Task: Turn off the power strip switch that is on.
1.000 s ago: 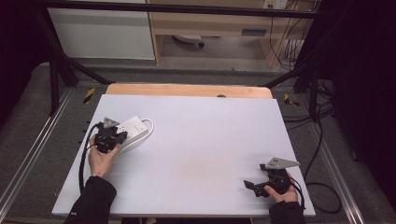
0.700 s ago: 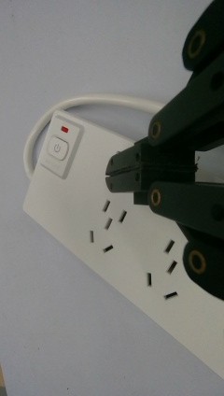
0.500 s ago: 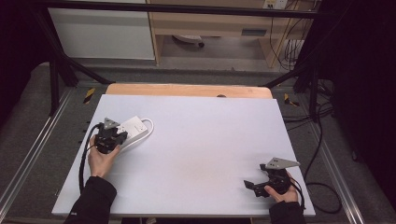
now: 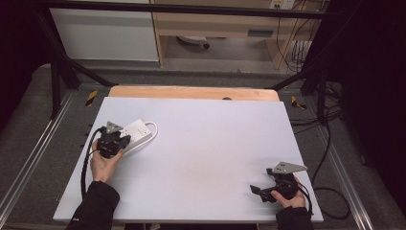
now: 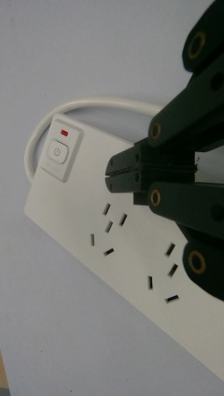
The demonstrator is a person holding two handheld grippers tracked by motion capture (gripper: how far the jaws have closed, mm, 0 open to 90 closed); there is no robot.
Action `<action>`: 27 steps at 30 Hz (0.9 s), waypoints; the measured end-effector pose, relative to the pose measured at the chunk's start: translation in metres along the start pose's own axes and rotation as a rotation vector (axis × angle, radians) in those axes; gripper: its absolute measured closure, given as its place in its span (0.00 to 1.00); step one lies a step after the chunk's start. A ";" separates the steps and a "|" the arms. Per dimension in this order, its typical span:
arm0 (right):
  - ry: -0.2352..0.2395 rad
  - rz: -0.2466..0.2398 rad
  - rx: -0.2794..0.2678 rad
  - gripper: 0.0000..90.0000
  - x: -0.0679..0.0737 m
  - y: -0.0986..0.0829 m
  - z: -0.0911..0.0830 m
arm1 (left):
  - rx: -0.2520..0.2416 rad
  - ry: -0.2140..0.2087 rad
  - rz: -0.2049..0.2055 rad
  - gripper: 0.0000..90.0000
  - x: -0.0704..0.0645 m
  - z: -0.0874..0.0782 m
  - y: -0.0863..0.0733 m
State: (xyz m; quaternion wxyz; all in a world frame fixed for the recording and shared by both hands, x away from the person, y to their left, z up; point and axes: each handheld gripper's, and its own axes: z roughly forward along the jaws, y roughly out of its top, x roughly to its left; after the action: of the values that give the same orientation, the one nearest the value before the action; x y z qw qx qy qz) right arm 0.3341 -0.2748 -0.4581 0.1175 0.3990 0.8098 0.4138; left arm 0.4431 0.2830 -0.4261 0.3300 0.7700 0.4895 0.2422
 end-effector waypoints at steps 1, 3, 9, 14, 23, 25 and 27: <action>0.000 -0.001 0.000 0.01 0.000 0.000 0.000 | -0.001 -0.001 -0.001 1.00 0.000 0.000 0.000; 0.000 0.001 0.000 0.01 0.000 0.000 0.000 | -0.004 -0.003 -0.001 1.00 0.000 0.000 -0.001; 0.000 0.000 0.001 0.01 0.000 0.000 0.000 | -0.006 -0.004 -0.002 1.00 0.001 0.000 -0.001; -0.001 0.002 0.000 0.01 0.000 0.000 0.000 | -0.009 -0.010 0.001 1.00 0.000 0.000 -0.001; 0.001 0.004 0.000 0.01 0.000 0.000 0.000 | -0.014 -0.014 0.007 1.00 -0.001 0.000 -0.002; 0.001 0.002 0.001 0.01 0.000 0.000 0.000 | -0.014 -0.013 0.010 1.00 -0.001 0.000 -0.002; -0.002 0.001 0.000 0.01 0.000 0.000 0.000 | -0.015 -0.011 0.014 1.00 -0.001 0.000 -0.002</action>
State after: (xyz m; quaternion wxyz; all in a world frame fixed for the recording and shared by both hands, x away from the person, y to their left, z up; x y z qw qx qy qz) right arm 0.3340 -0.2750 -0.4580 0.1182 0.3996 0.8094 0.4137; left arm 0.4415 0.2824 -0.4280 0.3369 0.7723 0.4802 0.2440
